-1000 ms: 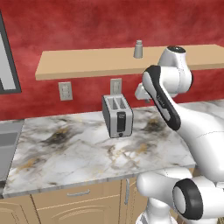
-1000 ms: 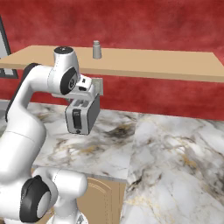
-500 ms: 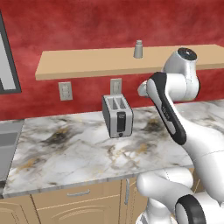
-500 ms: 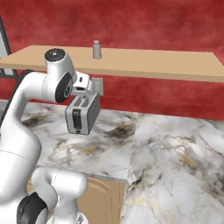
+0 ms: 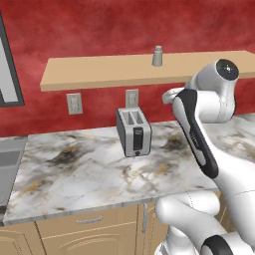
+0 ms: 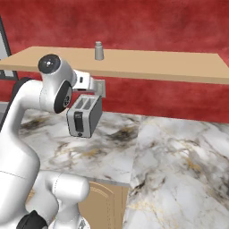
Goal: Retrieve the shaker from the cabinet and place it next the steak on a plate on the dining table.
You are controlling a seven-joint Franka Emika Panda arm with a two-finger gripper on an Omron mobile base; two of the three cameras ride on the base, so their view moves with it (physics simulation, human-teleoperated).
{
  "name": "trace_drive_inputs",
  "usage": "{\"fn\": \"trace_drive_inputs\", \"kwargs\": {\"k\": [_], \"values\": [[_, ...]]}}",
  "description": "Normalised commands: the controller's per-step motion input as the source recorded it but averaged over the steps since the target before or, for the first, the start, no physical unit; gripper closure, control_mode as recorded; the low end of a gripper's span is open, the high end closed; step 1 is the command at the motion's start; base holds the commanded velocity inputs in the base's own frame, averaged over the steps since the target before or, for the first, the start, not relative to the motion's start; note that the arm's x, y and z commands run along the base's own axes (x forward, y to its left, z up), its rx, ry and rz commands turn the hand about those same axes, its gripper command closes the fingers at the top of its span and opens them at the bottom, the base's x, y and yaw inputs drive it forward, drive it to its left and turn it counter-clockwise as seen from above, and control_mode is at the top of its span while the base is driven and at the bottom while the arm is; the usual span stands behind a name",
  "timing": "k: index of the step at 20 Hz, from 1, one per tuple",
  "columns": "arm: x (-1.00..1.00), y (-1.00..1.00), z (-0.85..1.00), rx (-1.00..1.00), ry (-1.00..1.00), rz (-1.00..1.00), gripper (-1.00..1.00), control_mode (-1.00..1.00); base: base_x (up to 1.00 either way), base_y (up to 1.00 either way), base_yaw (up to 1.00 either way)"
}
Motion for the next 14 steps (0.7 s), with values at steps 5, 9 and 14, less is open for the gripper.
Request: {"fn": "trace_drive_inputs", "kwargs": {"k": [5,9,14], "values": [[0.0,-0.02,0.5,0.0,-0.15,0.0,-1.0,-1.0,0.0,0.0,0.0],[0.0,0.0,0.42,-0.01,-0.13,0.0,-1.0,-1.0,0.0,0.0,0.0],[0.02,0.0,0.36,-0.01,-0.1,-0.03,-1.0,-1.0,0.0,0.0,0.0]]}}
